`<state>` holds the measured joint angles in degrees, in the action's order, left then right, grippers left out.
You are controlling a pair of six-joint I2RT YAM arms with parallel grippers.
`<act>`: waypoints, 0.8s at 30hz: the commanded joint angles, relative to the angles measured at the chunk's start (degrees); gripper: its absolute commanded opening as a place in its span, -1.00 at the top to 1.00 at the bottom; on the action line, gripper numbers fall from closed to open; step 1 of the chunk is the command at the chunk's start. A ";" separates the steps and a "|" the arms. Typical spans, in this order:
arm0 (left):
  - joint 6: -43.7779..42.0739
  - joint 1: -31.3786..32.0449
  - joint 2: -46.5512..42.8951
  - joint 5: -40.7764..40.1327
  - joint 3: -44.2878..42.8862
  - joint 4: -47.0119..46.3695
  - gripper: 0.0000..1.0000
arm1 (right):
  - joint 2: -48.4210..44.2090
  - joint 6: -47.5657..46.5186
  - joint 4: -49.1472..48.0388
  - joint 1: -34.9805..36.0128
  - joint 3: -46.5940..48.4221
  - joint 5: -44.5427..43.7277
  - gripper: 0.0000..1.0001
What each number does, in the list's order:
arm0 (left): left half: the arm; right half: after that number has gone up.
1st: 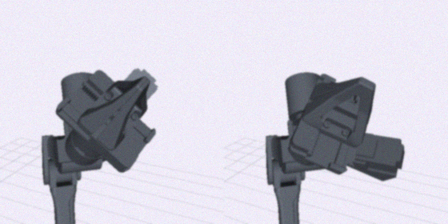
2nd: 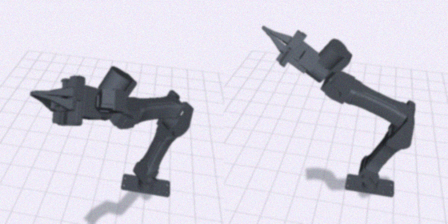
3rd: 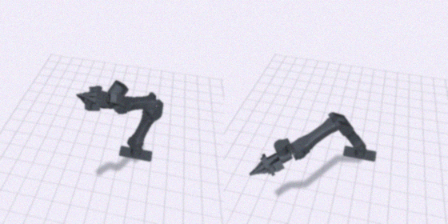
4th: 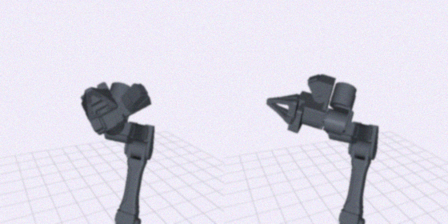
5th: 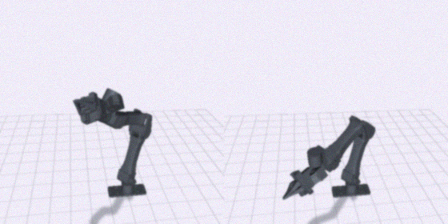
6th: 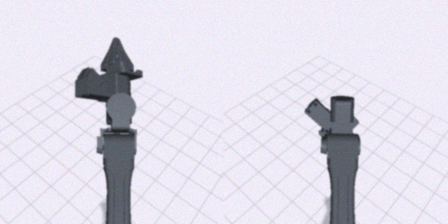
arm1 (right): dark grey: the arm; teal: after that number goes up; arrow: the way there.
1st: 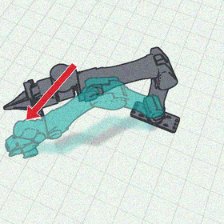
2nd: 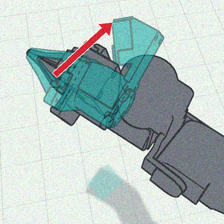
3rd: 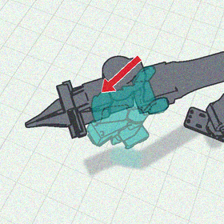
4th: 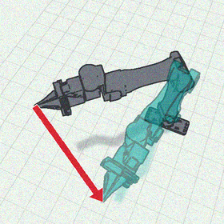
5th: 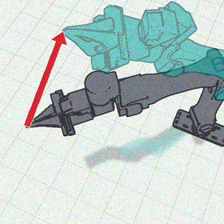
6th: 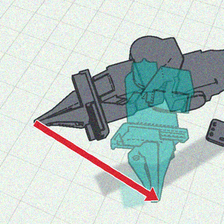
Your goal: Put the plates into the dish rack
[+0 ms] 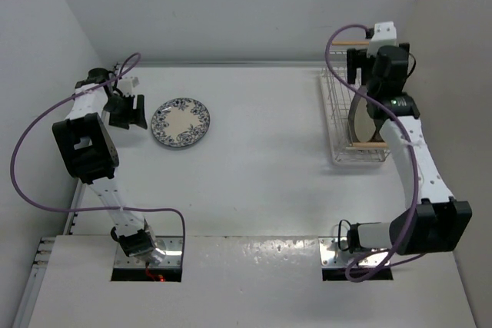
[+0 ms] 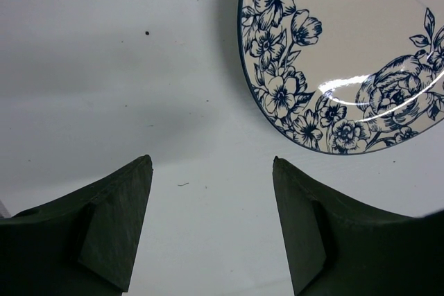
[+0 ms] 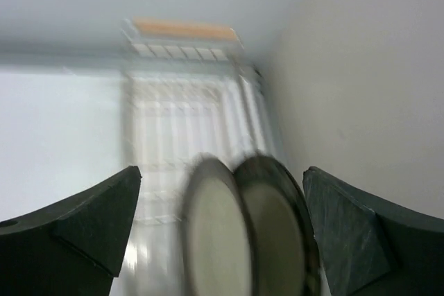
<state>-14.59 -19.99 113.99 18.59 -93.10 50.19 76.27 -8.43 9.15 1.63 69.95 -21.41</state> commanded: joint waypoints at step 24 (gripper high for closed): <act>-0.87 3.37 20.47 13.29 -11.75 5.95 -0.45 | 25.25 37.96 -6.60 25.70 6.63 38.46 -0.11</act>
<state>-14.35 -17.78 129.58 26.11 -104.68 52.97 107.28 28.97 6.33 27.70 79.46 16.99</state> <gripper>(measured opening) 0.734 0.556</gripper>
